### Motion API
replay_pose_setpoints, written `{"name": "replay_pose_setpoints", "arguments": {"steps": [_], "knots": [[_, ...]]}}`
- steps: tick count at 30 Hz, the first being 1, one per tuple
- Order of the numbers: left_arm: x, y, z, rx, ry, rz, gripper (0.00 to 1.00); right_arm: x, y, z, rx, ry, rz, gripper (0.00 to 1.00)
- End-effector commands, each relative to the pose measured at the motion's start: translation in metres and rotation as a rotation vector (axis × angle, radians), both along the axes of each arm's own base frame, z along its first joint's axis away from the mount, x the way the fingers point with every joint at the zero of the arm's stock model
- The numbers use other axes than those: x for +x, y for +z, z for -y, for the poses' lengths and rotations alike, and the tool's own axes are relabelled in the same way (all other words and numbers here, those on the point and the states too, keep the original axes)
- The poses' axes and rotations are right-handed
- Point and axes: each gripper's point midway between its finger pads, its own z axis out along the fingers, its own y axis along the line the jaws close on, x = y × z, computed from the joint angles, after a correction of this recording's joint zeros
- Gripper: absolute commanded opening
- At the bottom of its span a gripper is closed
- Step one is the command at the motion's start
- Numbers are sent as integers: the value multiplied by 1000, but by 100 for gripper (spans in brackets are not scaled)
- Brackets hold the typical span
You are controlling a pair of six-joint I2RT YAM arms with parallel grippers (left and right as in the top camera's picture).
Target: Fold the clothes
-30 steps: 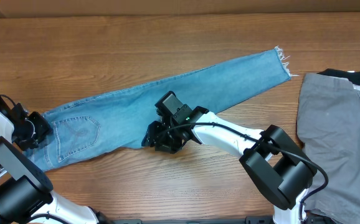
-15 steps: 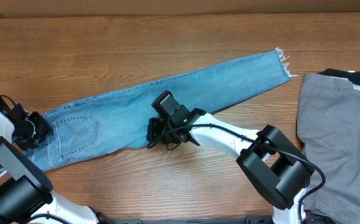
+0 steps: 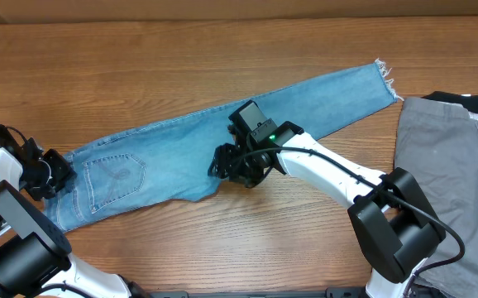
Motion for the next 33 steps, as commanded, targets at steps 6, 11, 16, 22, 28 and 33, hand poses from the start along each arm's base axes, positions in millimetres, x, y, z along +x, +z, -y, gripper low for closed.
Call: {"name": "replay_pose_setpoints", "arguments": {"steps": [6, 11, 16, 22, 28, 33], "knots": [[-3, -5, -4, 14, 17, -16, 43, -59, -9, -28, -3, -19, -137, 39], [-3, -5, -4, 13, 17, -17, 43, -52, -14, -44, 25, -78, -71, 40], [-3, -5, -4, 11, 17, -17, 44, -33, -27, -58, 62, -147, -42, 53], [-3, -5, -4, 9, 17, -16, 44, -42, -57, -64, 61, -154, -151, 43], [-3, -5, -3, 9, 17, -17, 45, -37, -58, -64, 57, -166, -124, 41], [-3, -5, -3, 8, 16, -18, 46, -26, -45, -56, 108, -91, -102, 4]]}}
